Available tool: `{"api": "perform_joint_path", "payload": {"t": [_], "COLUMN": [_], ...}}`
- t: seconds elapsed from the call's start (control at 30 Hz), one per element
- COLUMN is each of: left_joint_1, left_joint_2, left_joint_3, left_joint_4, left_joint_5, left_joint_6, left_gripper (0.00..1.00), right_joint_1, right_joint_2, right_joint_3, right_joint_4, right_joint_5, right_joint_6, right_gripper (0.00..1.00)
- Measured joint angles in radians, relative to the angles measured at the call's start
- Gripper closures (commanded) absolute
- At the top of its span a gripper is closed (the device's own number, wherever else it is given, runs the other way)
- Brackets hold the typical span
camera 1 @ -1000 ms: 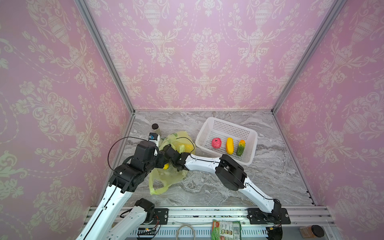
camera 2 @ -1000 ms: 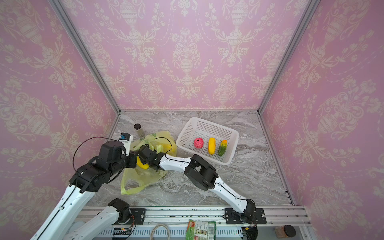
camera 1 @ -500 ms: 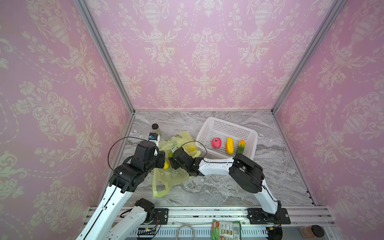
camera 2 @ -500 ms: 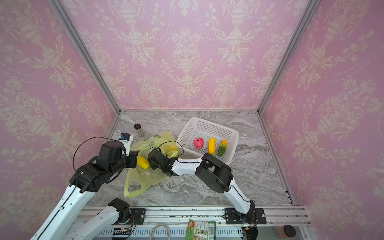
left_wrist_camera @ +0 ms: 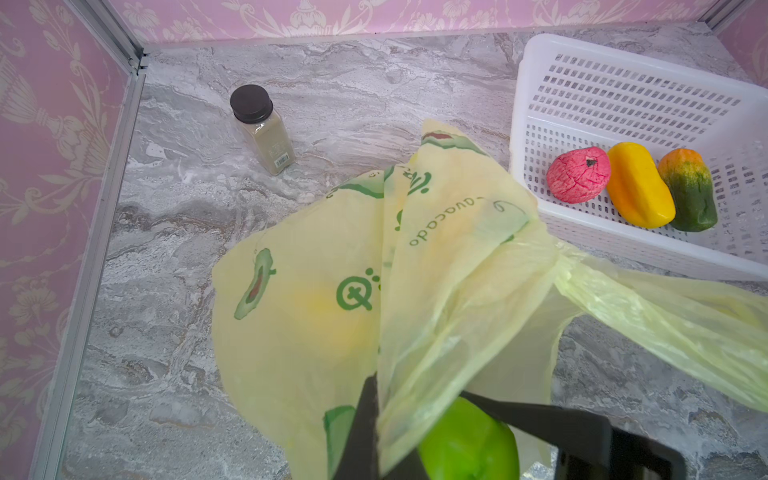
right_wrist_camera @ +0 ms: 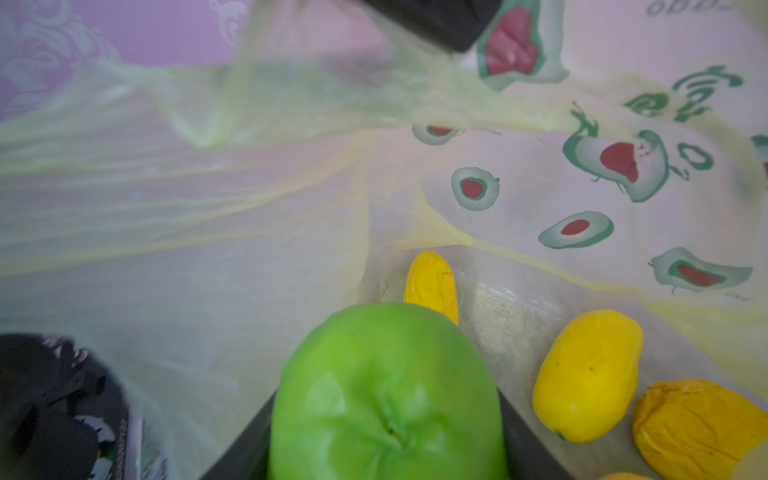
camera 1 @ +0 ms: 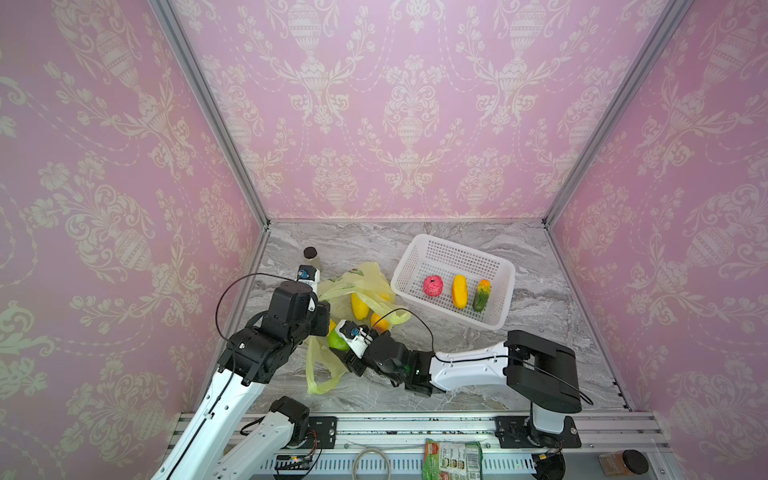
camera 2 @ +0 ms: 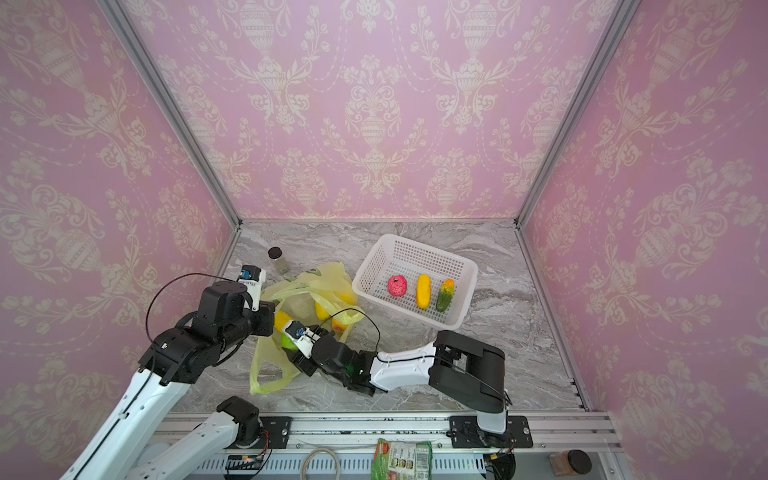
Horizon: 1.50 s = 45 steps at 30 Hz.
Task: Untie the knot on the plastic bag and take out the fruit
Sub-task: 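Lift the green apple out of the bag and carry it over the basket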
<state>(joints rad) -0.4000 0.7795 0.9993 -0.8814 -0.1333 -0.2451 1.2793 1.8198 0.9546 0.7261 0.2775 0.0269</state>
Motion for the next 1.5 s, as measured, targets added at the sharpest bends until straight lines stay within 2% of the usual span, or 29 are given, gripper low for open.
{"api": "perform_joint_path", "payload": {"t": [0.3,0.43,0.57,0.67,0.83,1.0,1.13,1.3,1.5], "left_joint_1": [0.000,0.000,0.000,0.000,0.000,0.000,0.000,0.000,0.000], "left_joint_2": [0.000,0.000,0.000,0.001,0.001,0.001,0.001,0.001,0.002], "left_joint_3": [0.000,0.000,0.000,0.000,0.000,0.000,0.000,0.000,0.000], "left_joint_4": [0.000,0.000,0.000,0.000,0.000,0.000,0.000,0.000,0.000], "left_joint_5": [0.000,0.000,0.000,0.000,0.000,0.000,0.000,0.000,0.000], "left_joint_6": [0.000,0.000,0.000,0.000,0.000,0.000,0.000,0.000,0.000], "left_gripper": [1.00,1.00,1.00,1.00,1.00,1.00,1.00,1.00,1.00], "right_joint_1": [0.005,0.003,-0.023,-0.102,-0.359,-0.555,-0.662,-0.735,-0.784], "right_joint_2": [-0.307,-0.473,-0.600,-0.680,-0.757,-0.747,-0.645,-0.452,-0.268], "right_joint_3": [-0.208,-0.304,-0.354,-0.378,-0.383,-0.385,-0.358,-0.247,-0.133], "right_joint_4": [0.120,0.152,0.143,0.093,-0.092,-0.260,-0.368,-0.493,-0.563], "right_joint_5": [0.018,0.089,0.187,0.264,0.343,0.341,0.302,0.240,0.179], "right_joint_6": [-0.039,-0.039,-0.038,-0.002,0.183,0.362,0.475,0.569,0.623], "right_gripper": [0.77,0.82,0.83,0.83,0.83,0.83,0.85,0.90,0.94]}}
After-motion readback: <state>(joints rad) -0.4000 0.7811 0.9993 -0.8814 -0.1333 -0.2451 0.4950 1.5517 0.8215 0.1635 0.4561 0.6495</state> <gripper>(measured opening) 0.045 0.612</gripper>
